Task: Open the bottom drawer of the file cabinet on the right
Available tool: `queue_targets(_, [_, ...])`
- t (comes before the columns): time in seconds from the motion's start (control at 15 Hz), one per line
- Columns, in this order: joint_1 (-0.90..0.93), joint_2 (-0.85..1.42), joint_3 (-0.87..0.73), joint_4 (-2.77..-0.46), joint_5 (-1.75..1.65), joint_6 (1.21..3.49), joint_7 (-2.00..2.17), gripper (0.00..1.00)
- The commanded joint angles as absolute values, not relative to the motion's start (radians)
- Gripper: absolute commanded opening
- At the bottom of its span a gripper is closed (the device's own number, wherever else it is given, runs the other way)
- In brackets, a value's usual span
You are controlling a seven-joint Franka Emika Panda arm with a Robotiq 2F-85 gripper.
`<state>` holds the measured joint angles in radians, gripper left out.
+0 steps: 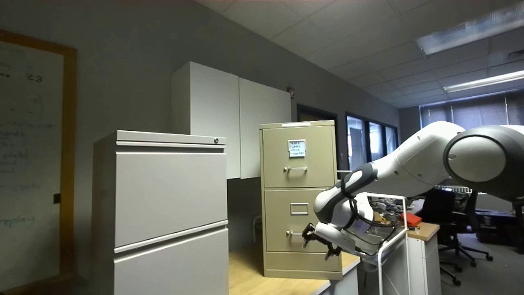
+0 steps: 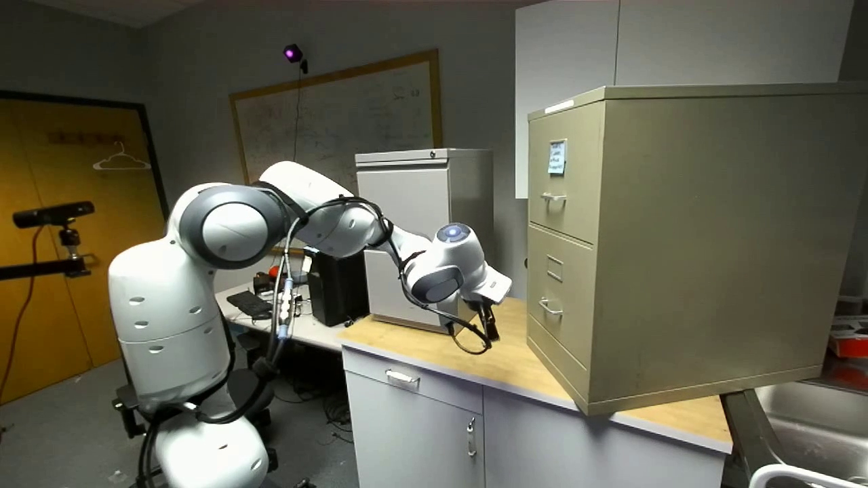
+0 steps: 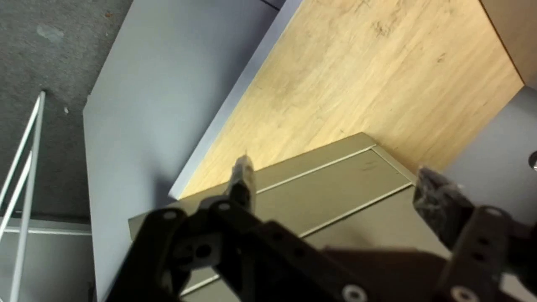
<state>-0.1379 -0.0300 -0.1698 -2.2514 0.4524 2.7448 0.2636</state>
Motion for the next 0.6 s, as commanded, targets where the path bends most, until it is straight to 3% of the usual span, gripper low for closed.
queue_targets(0.0, [-0.14, 0.013, -0.156, -2.278, 0.452, 2.815, 0.411, 1.0])
queue_targets(0.53, [-0.158, 0.119, -0.195, -2.128, 0.454, 2.875, 0.636, 1.0])
